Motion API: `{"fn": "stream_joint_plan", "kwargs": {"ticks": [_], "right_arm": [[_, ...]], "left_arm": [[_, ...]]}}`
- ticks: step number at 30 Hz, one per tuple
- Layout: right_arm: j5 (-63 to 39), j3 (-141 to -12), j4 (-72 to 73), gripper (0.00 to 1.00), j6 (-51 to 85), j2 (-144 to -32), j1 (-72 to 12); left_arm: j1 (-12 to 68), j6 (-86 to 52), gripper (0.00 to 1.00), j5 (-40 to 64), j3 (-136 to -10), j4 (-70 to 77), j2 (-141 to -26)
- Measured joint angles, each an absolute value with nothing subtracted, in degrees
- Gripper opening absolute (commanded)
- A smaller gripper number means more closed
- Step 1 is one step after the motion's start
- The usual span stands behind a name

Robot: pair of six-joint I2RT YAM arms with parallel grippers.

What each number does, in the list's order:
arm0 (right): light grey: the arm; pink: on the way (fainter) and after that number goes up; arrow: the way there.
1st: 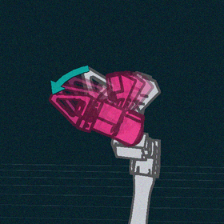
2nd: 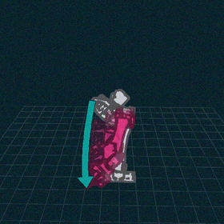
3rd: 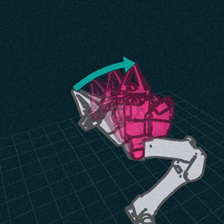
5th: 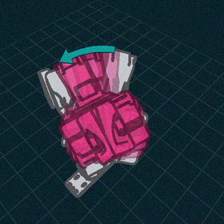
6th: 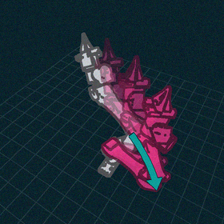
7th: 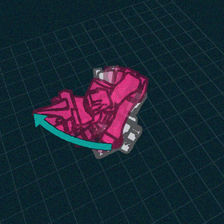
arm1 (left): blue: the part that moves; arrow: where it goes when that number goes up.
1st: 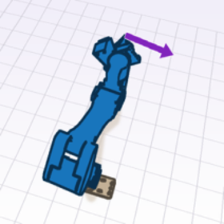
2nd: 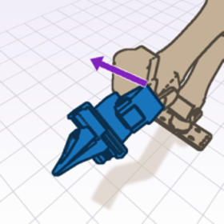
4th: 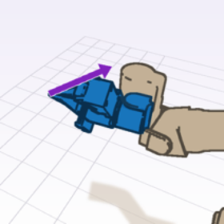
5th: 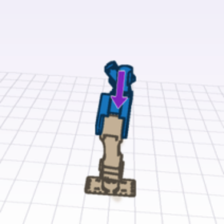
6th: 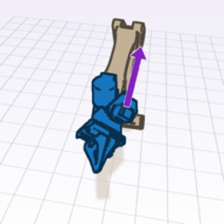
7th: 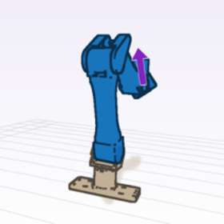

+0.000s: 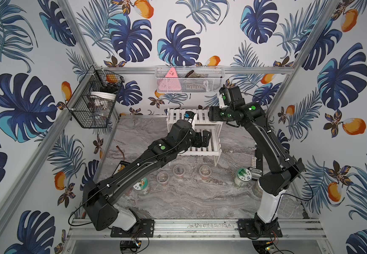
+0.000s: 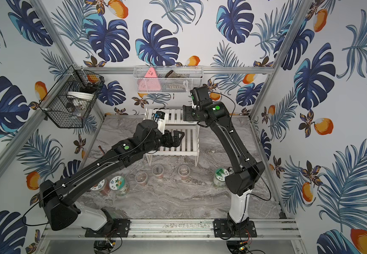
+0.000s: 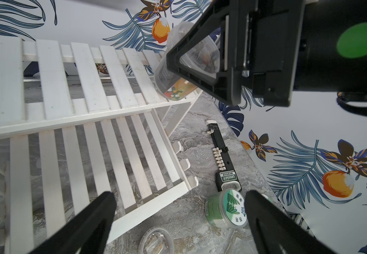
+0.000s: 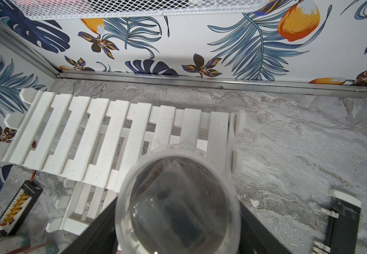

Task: Place the seed container on the shelf
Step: Place the seed jar on the shelf.

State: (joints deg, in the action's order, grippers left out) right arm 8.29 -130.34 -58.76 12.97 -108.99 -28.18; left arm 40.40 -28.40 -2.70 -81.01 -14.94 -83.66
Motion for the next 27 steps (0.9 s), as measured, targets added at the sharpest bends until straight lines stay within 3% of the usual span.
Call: {"fn": "stream_joint_plan", "kwargs": {"ticks": [10,19,27], "right_arm": [[8.64,-130.72,-59.31,0.78,12.86,-109.93,-28.18],[9.45,-132.49,-59.61,0.85,12.86,-109.93,-28.18],[-2.07,-130.65,-59.61,0.89,7.64,-106.69,-21.8]], "left_arm": [[40.03,-28.6,0.99,-1.72,-81.21,-14.57,-84.07],[39.77,-28.82,0.99,-1.06,-81.8,-14.44,-84.49],[38.94,-28.32,0.99,0.56,-82.56,-14.68,-84.49]]}}
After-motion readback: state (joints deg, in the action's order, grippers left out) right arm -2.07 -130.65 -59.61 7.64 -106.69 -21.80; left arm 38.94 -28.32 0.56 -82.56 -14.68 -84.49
